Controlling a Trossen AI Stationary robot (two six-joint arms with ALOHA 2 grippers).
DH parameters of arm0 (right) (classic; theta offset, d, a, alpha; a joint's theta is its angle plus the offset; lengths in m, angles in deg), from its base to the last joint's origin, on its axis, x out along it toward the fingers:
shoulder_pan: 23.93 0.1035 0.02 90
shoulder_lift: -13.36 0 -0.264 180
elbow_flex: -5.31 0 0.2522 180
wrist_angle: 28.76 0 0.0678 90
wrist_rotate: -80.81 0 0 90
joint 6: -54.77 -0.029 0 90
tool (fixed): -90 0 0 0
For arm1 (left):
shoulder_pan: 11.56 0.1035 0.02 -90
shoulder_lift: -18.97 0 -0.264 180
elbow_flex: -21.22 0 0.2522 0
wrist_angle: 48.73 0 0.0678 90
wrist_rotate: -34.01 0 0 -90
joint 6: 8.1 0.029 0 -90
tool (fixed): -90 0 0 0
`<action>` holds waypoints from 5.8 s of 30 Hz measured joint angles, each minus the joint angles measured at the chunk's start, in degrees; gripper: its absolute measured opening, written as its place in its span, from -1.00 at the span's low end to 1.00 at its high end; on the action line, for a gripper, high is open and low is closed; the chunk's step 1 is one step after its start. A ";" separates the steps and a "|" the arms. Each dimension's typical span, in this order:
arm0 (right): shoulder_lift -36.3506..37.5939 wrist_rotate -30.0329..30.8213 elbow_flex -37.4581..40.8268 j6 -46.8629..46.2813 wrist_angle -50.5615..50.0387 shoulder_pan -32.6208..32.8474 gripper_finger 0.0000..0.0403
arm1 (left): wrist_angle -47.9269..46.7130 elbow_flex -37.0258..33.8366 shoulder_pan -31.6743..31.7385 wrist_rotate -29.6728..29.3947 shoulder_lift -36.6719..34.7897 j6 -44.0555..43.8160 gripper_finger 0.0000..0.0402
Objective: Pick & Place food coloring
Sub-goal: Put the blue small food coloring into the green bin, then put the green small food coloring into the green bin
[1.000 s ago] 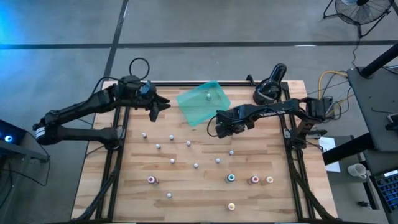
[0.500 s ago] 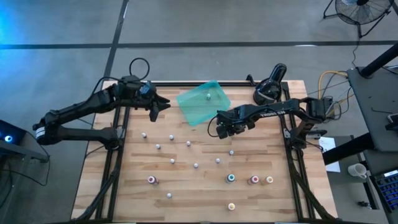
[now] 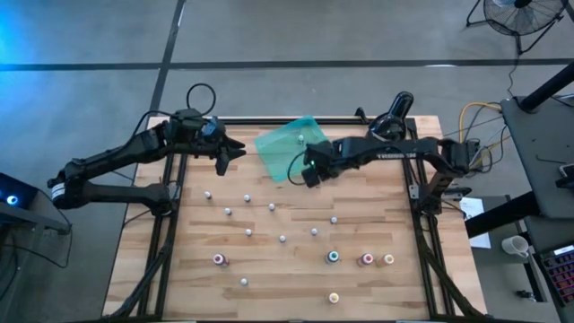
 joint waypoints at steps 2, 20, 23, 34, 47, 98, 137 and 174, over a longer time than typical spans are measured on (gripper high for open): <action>0.01 1.01 -3.66 2.02 -2.12 -1.58 -0.77 | 0.00 0.00 0.00 -0.02 0.00 0.00 -0.47; -19.34 -4.49 -21.15 17.60 -5.13 -15.47 -0.70 | -1.09 -0.02 0.02 -0.02 -0.15 -0.20 -0.47; -23.08 -4.73 -24.28 18.70 -6.50 -16.56 -0.71 | -1.62 -0.02 0.02 -0.02 -0.17 -0.12 -0.47; -27.35 -7.00 -27.75 19.77 -7.32 -19.21 -0.69 | -2.43 -0.02 0.04 -1.34 -0.17 1.70 -0.47; -27.45 -8.56 -24.57 20.09 -5.14 -19.60 -0.67 | -2.56 -0.02 0.04 -1.36 -0.17 1.31 -0.47; -11.95 5.40 -33.99 24.30 -4.78 -15.12 -0.06 | -2.60 -0.02 0.07 -7.56 -0.07 7.23 -0.47; -11.49 4.97 -34.40 24.11 -6.42 -6.92 -0.06 | -2.61 -0.02 0.07 -7.52 0.02 7.23 -0.47; -11.38 5.32 -34.40 17.82 -12.05 4.10 -0.06 | -31.02 0.96 -1.66 0.69 -3.61 -1.23 -0.47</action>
